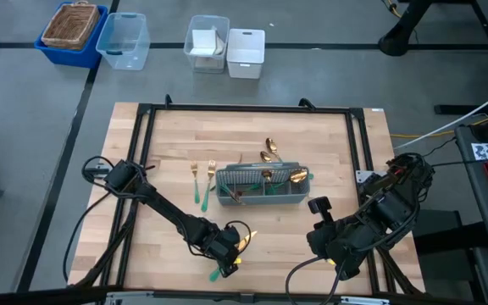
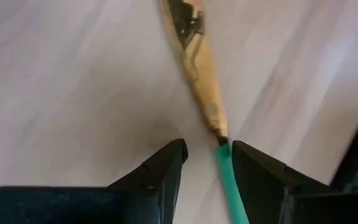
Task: Sort silverware
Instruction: Put the green knife into the gray utensil holder
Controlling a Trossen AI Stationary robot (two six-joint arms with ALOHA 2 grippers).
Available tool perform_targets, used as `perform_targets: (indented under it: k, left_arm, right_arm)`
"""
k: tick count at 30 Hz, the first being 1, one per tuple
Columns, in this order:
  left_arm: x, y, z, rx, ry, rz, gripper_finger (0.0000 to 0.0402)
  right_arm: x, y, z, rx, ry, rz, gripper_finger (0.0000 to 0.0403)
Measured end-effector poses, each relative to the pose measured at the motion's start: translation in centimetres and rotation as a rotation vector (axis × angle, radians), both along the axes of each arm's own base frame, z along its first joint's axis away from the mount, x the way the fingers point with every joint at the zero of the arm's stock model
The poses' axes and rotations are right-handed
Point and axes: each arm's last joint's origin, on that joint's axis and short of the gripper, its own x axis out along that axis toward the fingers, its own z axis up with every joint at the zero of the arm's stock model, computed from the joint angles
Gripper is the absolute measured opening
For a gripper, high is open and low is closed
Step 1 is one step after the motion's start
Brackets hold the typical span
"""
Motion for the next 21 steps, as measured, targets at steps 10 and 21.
perform_targets:
  k: [10,21]
  left_arm:
    - [0.2,0.8,0.1,-0.012,0.023,0.062,0.0136]
    - [2.2,0.1,2.7,0.013,-0.069,-0.011,0.0136]
  right_arm:
    - [0.0,0.0,0.0,0.000,0.000,0.000,0.0033]
    - [0.0,0.0,0.0,0.000,0.000,0.000,0.0033]
